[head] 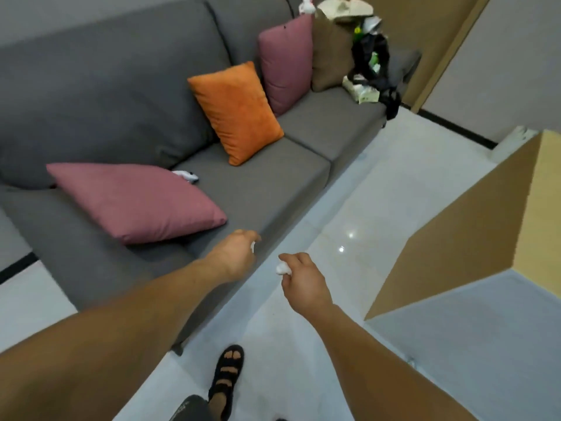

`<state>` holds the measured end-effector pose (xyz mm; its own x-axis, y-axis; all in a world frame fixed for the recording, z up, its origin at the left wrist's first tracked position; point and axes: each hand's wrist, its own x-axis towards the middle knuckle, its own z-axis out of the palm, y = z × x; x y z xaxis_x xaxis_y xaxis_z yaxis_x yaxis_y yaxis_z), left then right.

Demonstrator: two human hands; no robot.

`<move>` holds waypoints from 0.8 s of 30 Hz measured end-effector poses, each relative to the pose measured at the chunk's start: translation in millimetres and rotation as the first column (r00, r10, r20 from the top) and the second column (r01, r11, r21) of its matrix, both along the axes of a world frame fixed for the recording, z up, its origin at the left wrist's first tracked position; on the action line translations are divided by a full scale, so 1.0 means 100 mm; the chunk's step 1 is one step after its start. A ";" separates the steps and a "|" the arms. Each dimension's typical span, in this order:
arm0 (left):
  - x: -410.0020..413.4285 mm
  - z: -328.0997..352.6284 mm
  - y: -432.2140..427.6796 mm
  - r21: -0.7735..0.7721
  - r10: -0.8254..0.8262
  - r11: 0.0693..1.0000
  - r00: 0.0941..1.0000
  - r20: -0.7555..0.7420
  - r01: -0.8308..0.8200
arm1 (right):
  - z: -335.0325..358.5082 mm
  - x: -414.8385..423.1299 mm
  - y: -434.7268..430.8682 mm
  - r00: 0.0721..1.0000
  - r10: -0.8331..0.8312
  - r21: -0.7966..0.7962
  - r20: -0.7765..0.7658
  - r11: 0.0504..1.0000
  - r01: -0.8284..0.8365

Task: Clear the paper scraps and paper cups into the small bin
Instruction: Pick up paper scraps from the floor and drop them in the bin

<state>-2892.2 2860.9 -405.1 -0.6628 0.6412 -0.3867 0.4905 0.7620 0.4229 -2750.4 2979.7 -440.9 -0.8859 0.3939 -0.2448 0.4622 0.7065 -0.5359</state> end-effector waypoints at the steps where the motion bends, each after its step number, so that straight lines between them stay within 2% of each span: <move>1: 0.04 0.16 -0.16 0.017 0.040 0.999 0.999 -0.028 -0.040 | 0.14 -0.01 -0.10 0.999 0.047 0.016 0.000 0.999 -0.047; 5: 0.27 0.65 -0.84 0.116 0.217 0.972 0.972 -0.091 -0.206 | 0.65 -0.11 -0.57 0.969 0.247 0.085 -0.025 0.966 -0.245; 9: 0.52 0.97 -1.69 0.164 0.411 0.906 0.905 -0.115 -0.390 | 1.09 -0.30 -1.22 0.899 0.433 0.130 -0.059 0.897 -0.423; 15: 0.77 1.32 -3.12 0.184 0.660 0.750 0.736 -0.152 -0.635 | 1.55 -0.46 -2.50 0.764 0.634 0.185 -0.122 0.771 -0.610; 24: 1.21 1.36 -5.56 0.275 0.874 0.486 0.458 -0.162 -0.830 | 1.78 -0.54 -4.99 0.551 0.825 0.212 -0.125 0.564 -0.798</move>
<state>-2771.4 2305.4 -268.8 -0.9589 -0.2714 -0.0823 -0.2727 0.8024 0.5309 -2804.5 2481.0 -262.9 -0.8622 -0.5048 -0.0432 -0.4408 0.7895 -0.4271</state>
